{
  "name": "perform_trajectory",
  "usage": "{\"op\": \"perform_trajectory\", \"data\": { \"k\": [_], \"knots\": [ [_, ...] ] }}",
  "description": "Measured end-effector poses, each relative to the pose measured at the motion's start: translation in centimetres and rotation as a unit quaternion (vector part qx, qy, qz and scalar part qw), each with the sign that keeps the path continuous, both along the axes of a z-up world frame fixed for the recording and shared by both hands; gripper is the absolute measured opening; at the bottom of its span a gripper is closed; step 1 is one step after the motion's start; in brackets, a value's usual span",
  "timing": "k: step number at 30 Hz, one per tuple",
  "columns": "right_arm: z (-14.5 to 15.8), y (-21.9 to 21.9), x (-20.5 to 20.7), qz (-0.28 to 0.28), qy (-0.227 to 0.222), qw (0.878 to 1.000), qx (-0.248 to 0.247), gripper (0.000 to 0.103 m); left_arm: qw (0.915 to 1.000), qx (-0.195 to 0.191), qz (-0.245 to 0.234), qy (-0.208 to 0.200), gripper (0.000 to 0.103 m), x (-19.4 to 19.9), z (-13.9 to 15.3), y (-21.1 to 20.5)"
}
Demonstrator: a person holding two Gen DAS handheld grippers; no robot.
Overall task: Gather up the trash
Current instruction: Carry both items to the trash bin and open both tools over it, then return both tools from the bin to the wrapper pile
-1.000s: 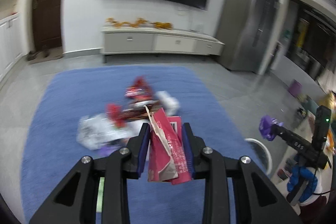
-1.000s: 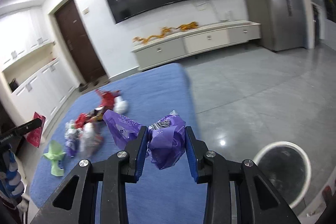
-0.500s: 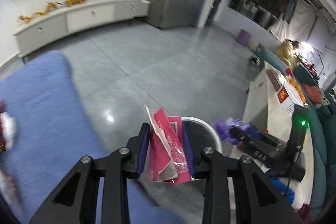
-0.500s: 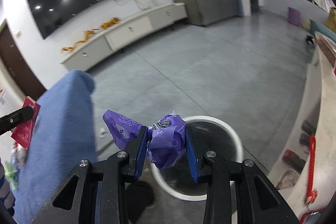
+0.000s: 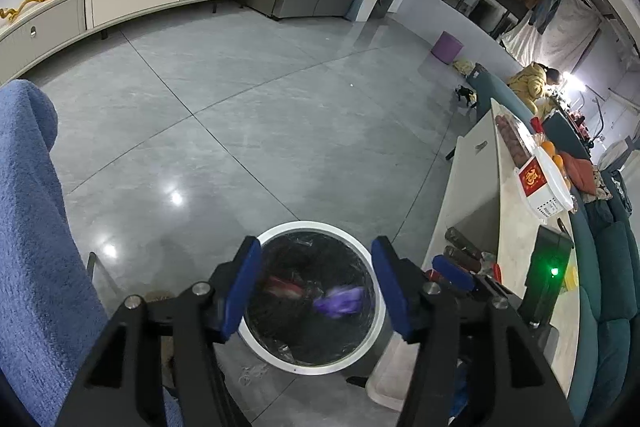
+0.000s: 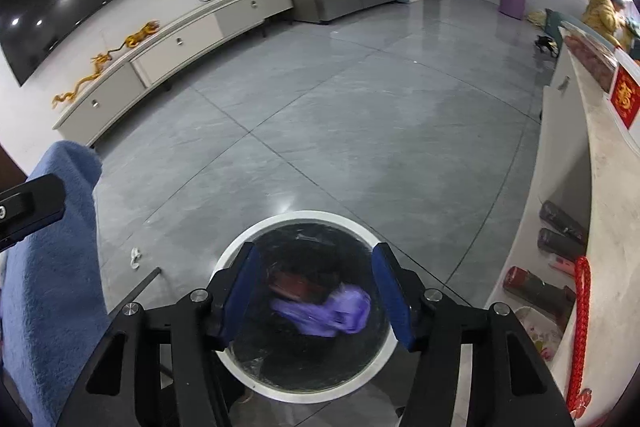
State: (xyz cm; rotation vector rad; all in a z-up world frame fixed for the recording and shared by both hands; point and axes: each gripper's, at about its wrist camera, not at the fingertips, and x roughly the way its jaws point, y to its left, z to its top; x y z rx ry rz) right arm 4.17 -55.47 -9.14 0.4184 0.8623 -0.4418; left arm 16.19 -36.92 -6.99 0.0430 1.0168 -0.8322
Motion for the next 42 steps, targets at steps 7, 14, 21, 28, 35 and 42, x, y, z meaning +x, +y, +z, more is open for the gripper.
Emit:
{"op": "perform_trajectory", "data": {
  "k": [7, 14, 21, 28, 35, 42],
  "knots": [
    [2.6, 1.6, -1.3, 0.000, -0.026, 0.999, -0.025, 0.056, 0.9959, 0.006, 0.050, -0.076, 0.055, -1.8, 2.7, 4.3],
    [6.6, 5.6, -2.6, 0.025, -0.064, 0.996, -0.059, 0.056, 0.9792, 0.007, 0.108, -0.172, 0.055, -5.0, 6.2, 9.4],
    [10.3, 10.0, -3.7, 0.059, -0.099, 0.990, -0.085, 0.056, 0.9664, 0.009, 0.144, -0.212, 0.056, -7.3, 8.8, 14.7],
    [13.6, 14.3, -4.1, 0.088, -0.129, 0.982, -0.106, 0.058, 0.9542, 0.010, 0.176, -0.242, 0.057, -9.4, 10.8, 20.3],
    [15.7, 19.3, -4.2, 0.125, -0.139, 0.974, -0.130, 0.060, 0.9417, -0.003, 0.213, -0.261, 0.074, -11.5, 12.3, 25.8],
    [17.5, 24.6, -3.6, 0.165, -0.149, 0.962, -0.158, 0.061, 0.9321, -0.020, 0.248, -0.263, 0.074, -12.6, 13.0, 31.0]
  ]
}}
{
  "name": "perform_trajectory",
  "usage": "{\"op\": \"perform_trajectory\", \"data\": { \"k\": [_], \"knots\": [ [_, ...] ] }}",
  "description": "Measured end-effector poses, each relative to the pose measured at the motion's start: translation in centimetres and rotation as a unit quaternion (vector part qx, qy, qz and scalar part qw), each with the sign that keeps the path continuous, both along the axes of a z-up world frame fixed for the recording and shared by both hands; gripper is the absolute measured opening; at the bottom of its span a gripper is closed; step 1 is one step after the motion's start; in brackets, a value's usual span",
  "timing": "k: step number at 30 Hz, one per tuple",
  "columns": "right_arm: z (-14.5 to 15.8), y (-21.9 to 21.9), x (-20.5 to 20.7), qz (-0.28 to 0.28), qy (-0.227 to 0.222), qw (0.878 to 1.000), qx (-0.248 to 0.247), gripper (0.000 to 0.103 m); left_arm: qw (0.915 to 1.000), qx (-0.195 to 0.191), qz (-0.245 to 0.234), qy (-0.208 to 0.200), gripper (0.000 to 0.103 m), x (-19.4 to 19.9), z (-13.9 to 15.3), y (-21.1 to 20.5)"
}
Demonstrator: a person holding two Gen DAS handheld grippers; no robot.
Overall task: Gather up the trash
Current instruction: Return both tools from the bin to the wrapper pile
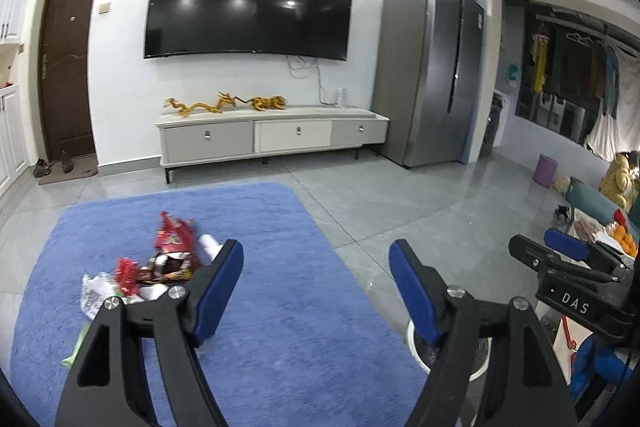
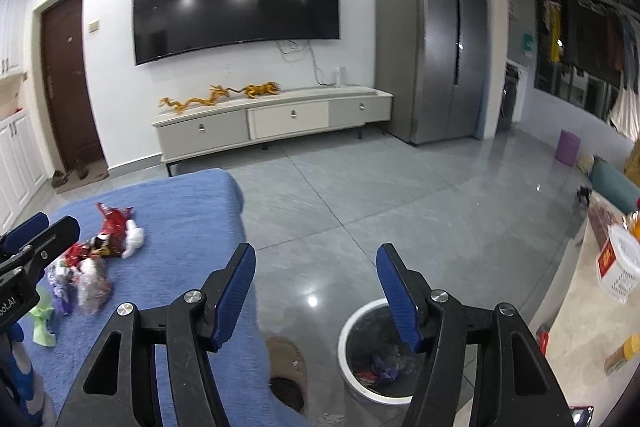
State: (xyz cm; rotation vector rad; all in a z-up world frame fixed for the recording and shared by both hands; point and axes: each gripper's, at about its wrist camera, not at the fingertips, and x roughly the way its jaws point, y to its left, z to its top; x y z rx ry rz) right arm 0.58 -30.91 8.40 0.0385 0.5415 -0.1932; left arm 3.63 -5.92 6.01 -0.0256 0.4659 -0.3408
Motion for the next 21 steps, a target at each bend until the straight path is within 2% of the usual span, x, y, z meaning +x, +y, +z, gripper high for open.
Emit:
{"op": "perform_trajectory", "data": {
  "k": [10, 16, 21],
  "knots": [
    [0.9, 7.0, 1.5, 0.058, -0.002, 0.998, -0.010, 0.061, 0.9986, -0.030, 0.044, -0.005, 0.074, 0.0, -0.9, 7.3],
    [0.3, 10.4, 3.0, 0.097, 0.005, 0.995, -0.012, 0.061, 0.9964, -0.021, 0.083, 0.005, 0.074, 0.2, -2.7, 12.3],
    [-0.9, 12.6, 4.7, 0.129, 0.019, 0.991, -0.003, 0.061, 0.9917, 0.002, 0.124, 0.033, 0.074, 0.2, -5.8, 18.0]
  ]
}}
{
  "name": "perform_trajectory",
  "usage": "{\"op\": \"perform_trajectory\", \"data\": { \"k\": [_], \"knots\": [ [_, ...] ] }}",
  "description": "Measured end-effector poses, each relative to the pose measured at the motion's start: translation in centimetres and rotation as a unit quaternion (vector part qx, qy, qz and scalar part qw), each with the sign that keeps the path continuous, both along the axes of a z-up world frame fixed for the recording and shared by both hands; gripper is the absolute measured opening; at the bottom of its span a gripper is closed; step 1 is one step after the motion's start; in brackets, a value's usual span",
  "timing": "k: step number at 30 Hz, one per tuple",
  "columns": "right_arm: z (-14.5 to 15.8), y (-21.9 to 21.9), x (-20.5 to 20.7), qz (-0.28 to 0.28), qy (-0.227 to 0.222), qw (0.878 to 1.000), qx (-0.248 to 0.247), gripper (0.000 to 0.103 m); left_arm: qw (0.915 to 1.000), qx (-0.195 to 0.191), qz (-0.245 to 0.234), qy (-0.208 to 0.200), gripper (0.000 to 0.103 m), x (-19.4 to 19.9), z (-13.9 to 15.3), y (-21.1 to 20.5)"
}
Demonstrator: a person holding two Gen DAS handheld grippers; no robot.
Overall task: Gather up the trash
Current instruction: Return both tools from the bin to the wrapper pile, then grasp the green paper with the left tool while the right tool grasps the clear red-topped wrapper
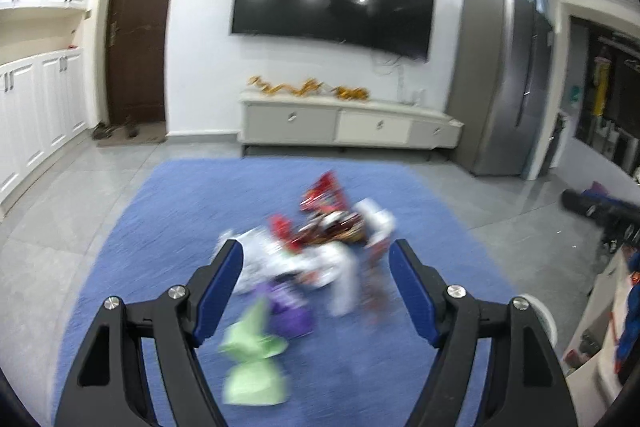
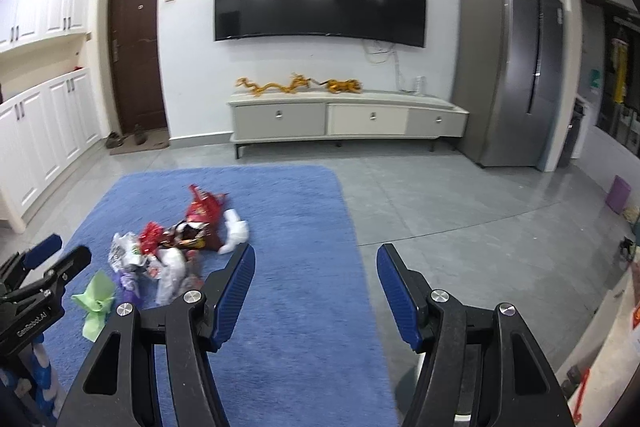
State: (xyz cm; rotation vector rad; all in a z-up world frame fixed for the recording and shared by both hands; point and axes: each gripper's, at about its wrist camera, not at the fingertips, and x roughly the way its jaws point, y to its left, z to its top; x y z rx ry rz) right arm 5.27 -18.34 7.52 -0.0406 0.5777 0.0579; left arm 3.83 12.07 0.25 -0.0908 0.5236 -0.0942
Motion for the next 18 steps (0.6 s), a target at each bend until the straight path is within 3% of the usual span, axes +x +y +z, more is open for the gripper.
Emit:
{"op": "perform_trajectory", "data": {
  "k": [7, 12, 18],
  "knots": [
    [-3.4, 2.8, 2.9, 0.043, 0.047, 0.998, 0.025, 0.061, 0.9987, 0.008, 0.026, 0.042, 0.074, -0.6, -3.4, 6.1],
    [-6.2, 5.5, 4.9, 0.088, 0.087, 0.991, 0.052, 0.061, 0.9968, -0.019, -0.018, 0.076, 0.074, -1.2, -5.5, 7.0],
    [-9.1, 7.9, 6.8, 0.129, 0.127, 0.981, 0.074, 0.061, 0.9903, -0.033, -0.067, 0.117, 0.074, 0.2, -7.3, 4.9]
  ]
}}
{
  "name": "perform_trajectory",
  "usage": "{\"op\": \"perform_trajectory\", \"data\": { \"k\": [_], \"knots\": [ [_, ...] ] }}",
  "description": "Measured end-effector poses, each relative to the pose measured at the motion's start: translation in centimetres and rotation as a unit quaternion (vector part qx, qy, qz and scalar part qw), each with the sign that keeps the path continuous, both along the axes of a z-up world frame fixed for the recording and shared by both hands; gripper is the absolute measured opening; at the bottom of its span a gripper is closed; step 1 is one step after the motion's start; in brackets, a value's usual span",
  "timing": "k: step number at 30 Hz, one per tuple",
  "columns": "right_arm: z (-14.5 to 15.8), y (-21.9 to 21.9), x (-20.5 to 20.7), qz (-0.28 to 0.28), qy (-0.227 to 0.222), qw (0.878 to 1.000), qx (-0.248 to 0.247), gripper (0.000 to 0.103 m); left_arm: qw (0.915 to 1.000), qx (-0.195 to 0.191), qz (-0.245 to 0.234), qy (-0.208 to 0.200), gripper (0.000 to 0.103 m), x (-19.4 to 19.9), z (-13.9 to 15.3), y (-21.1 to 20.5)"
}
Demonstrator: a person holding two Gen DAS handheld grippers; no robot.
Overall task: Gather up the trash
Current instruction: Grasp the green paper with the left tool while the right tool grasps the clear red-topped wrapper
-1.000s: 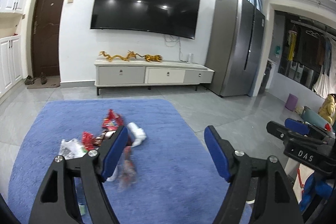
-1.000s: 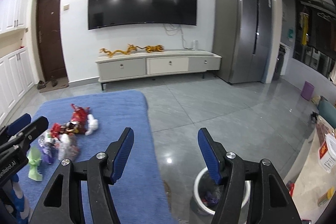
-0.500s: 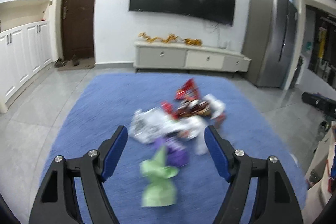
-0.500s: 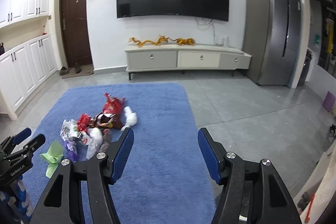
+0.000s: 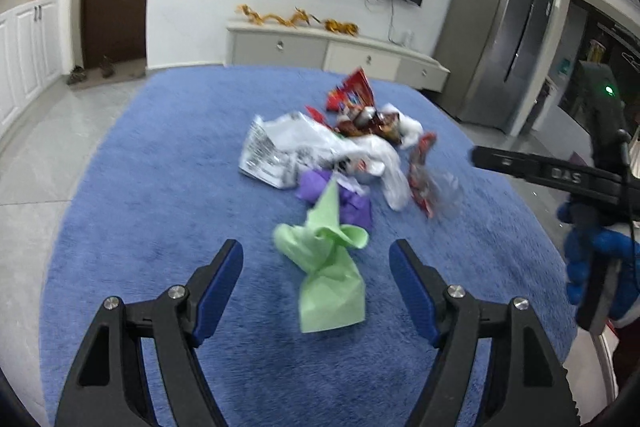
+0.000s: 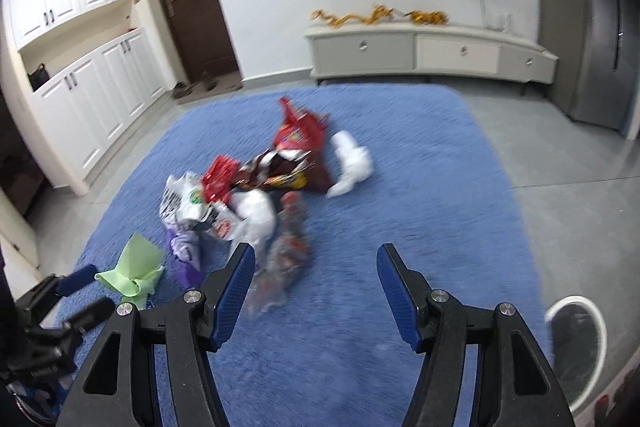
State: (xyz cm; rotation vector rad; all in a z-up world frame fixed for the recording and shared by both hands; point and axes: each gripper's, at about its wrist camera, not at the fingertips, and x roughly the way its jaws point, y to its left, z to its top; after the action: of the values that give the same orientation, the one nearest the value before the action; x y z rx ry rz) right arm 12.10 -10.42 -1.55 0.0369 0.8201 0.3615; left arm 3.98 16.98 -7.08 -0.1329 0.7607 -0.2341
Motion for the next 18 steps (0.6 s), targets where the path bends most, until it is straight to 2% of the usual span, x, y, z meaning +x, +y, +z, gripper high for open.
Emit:
{"op": "perform_trajectory", "data": {
  "k": [4, 9, 13, 15, 16, 18],
  "knots": [
    [-1.4, 0.8, 1.3, 0.013, 0.023, 1.000, 0.010, 0.061, 0.9995, -0.012, -0.001, 0.029, 0.074, 1.5, -1.2, -0.3],
    [-2.8, 1.5, 2.3, 0.030, 0.045, 0.998, 0.019, 0.048, 0.9987, -0.030, 0.013, 0.040, 0.073, 3.0, -1.6, 0.1],
    [-3.5, 1.5, 2.4, 0.041, 0.057, 0.997, 0.026, 0.026, 0.9974, -0.048, 0.004, 0.054, 0.052, 3.8, -1.8, -0.2],
    [-3.4, 1.2, 1.9, 0.045, 0.054, 0.997, 0.027, 0.017, 0.9982, -0.035, 0.003, 0.049, 0.049, 3.5, -1.7, -0.8],
    [-3.4, 1.0, 1.7, 0.046, 0.052, 0.997, 0.027, 0.010, 0.9984, -0.032, 0.001, 0.047, 0.045, 3.3, -1.6, -0.9],
    [-3.1, 0.3, 1.1, 0.045, 0.047, 0.997, 0.031, 0.008, 0.9985, -0.033, 0.001, 0.044, 0.040, 2.9, -1.3, -1.0]
  ]
}}
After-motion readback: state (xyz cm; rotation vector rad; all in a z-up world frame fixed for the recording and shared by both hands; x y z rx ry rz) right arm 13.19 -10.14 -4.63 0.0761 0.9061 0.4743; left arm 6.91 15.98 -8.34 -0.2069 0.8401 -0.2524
